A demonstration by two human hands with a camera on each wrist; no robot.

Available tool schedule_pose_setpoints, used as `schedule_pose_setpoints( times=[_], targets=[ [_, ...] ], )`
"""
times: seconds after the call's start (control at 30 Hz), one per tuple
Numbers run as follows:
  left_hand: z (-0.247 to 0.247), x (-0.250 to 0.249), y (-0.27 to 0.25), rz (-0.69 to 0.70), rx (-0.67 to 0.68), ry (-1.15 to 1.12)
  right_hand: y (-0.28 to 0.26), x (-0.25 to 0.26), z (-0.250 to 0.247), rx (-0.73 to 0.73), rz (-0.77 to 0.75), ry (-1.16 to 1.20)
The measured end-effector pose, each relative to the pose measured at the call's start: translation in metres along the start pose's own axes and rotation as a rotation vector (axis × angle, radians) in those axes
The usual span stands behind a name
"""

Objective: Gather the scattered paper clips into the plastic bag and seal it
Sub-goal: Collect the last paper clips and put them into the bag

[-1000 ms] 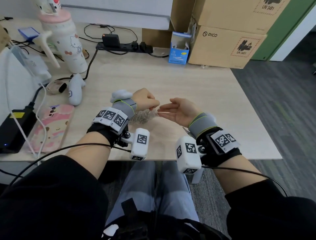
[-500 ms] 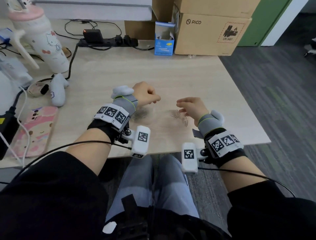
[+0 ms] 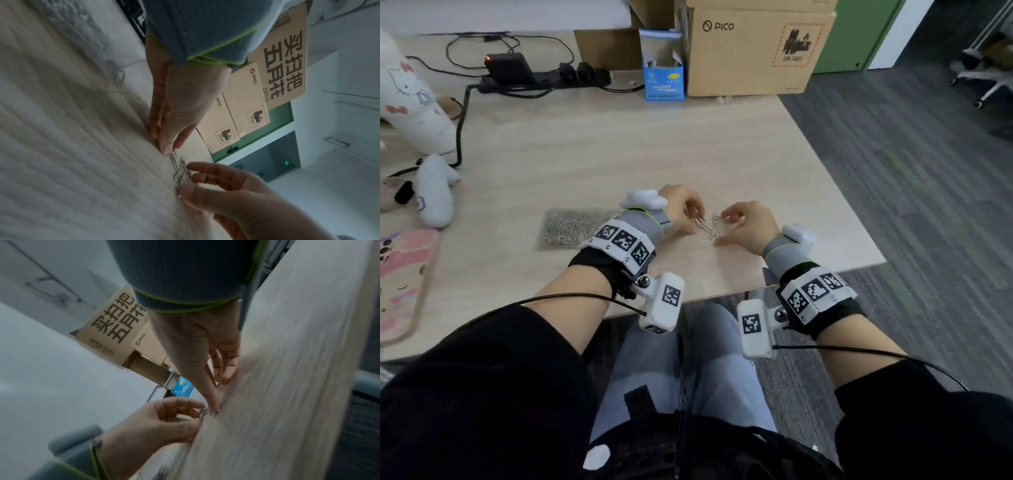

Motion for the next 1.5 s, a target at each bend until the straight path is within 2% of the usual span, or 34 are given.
schedule_pose_setpoints(
  times=[0.13,0.23,0.33,0.47,0.63,0.77,0.97,1.17,1.37,1.5],
  targets=[
    [0.004,-0.004,0.004,0.005,-0.006,-0.007,0.000,0.007,0.003,-0.070,-0.066,0.029],
    [0.006,-0.005,0.006,0.013,0.026,0.003,0.004,0.006,0.007,-0.051,-0.094,0.072],
    [0.003,-0.006,0.006,0.022,0.000,-0.008,0.007,-0.002,0.004,-0.038,-0.089,0.180],
    [0.004,-0.009,0.009,0.085,0.011,0.026,0.010,-0.017,-0.001,-0.050,0.000,0.462],
    [0.011,-0.012,0.013,0.121,0.006,0.016,0.001,-0.023,0.013,0.151,0.209,1.104],
    [0.012,-0.014,0.015,0.137,0.034,0.024,-0.001,-0.026,0.017,0.212,0.285,1.339],
    [0.016,-0.015,0.020,0.115,0.095,0.140,0.003,-0.028,0.017,0.233,0.348,1.427],
    [0.019,-0.018,0.026,0.102,0.159,0.245,0.005,-0.027,0.015,0.300,0.411,1.401],
    [0.013,-0.014,0.030,0.083,0.099,0.107,0.005,-0.030,0.013,0.317,0.455,1.432],
    [0.006,-0.027,0.032,0.134,0.048,0.009,0.008,-0.033,0.013,0.322,0.475,1.479]
  ],
)
Point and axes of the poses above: each hand's wrist, its own y-axis towards the middle knuckle, its own z-axis out of the palm, x = y × z, the point moved 6 cm from there along y, towards the middle knuckle, and after that the axes turned 6 degrees about z, right-handed, at the moved point
